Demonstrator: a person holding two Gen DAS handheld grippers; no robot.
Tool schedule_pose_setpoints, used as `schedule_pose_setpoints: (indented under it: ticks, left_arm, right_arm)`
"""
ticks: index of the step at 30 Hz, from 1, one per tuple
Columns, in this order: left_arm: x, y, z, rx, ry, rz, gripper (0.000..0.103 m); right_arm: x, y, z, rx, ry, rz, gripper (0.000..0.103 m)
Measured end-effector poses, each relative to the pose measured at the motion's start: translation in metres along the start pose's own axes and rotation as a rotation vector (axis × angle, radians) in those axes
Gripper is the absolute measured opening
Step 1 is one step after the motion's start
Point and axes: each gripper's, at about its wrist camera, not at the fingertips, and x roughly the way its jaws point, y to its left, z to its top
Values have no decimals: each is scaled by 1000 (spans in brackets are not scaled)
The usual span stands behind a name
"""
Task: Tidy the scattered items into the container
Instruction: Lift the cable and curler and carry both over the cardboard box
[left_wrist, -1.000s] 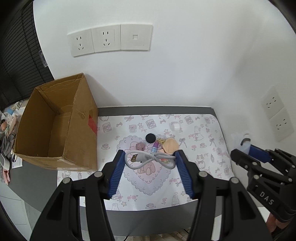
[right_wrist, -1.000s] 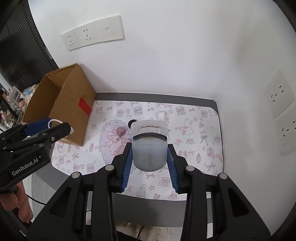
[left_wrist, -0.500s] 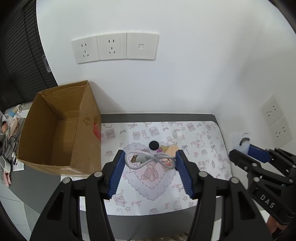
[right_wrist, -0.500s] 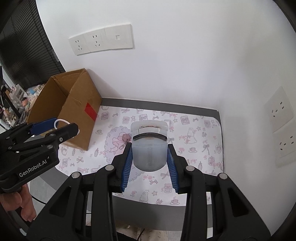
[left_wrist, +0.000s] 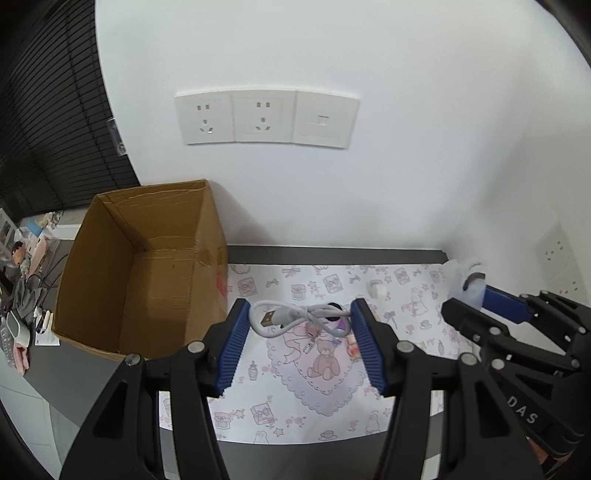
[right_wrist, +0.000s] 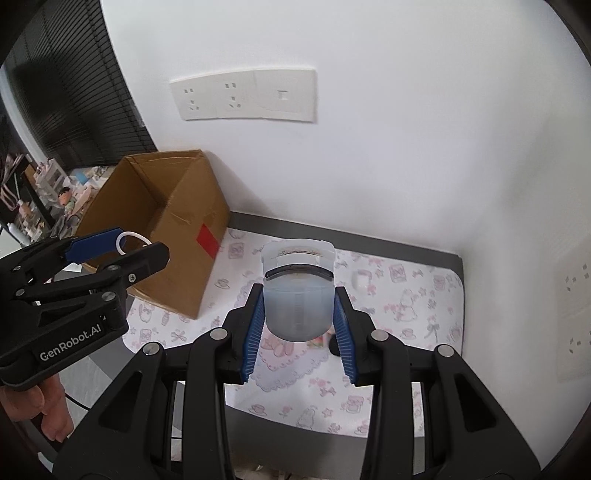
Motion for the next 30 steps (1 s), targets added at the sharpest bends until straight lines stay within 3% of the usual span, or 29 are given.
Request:
schedule_pose_setpoints:
  ticks: [30]
  left_arm:
    - [-8, 127, 10, -137, -29, 91, 55]
  right_arm:
    - [39, 112, 55, -157, -6, 90, 37]
